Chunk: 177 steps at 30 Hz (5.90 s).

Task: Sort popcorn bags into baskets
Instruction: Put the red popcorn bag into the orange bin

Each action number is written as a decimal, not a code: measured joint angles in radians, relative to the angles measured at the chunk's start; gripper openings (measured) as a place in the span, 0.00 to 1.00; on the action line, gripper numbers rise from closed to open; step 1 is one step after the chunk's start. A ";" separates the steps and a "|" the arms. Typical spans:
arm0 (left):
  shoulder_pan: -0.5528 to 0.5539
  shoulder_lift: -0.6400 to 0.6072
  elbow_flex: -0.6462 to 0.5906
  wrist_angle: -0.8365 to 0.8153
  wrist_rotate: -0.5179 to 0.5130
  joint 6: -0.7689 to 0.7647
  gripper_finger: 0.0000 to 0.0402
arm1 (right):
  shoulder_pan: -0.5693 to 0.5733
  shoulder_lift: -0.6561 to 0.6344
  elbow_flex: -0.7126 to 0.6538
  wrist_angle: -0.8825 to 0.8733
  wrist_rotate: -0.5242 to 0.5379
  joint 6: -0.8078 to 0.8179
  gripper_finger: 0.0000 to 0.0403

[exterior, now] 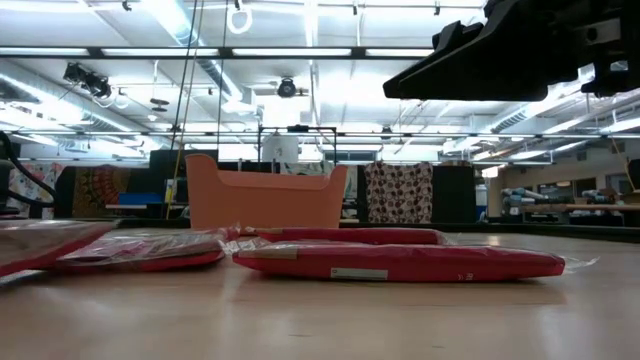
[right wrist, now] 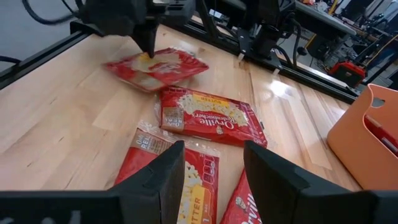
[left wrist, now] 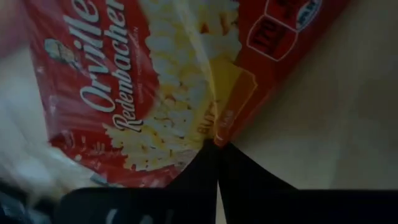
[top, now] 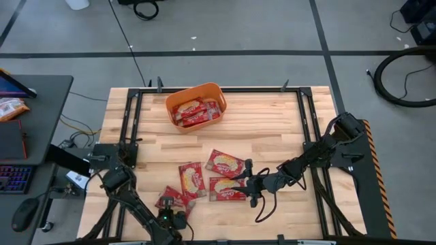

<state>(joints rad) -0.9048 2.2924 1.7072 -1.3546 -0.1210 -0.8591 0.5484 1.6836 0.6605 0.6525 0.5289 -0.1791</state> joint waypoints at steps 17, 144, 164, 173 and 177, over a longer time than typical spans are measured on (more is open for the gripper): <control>0.177 -0.164 -0.001 -0.173 -0.060 -0.060 0.00 | 0.035 -0.001 0.000 -0.092 -0.032 0.120 0.42; 1.118 -0.193 0.203 -0.178 -0.604 0.597 0.08 | 0.174 -0.108 -0.156 0.004 0.188 0.409 0.46; 1.246 -0.194 0.011 0.042 -0.529 0.735 0.32 | 0.231 -0.107 -0.156 -0.024 0.238 0.450 0.46; 1.125 -0.196 0.137 -0.004 -0.503 0.898 0.44 | 0.231 -0.107 -0.157 -0.024 0.237 0.451 0.46; 1.010 -0.196 0.168 0.033 -0.240 1.023 0.42 | 0.231 -0.107 -0.156 -0.023 0.237 0.451 0.46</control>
<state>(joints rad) 0.1048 2.0964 1.8755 -1.3215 -0.3609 0.1638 0.7795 1.5764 0.5041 0.6292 0.7658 0.2716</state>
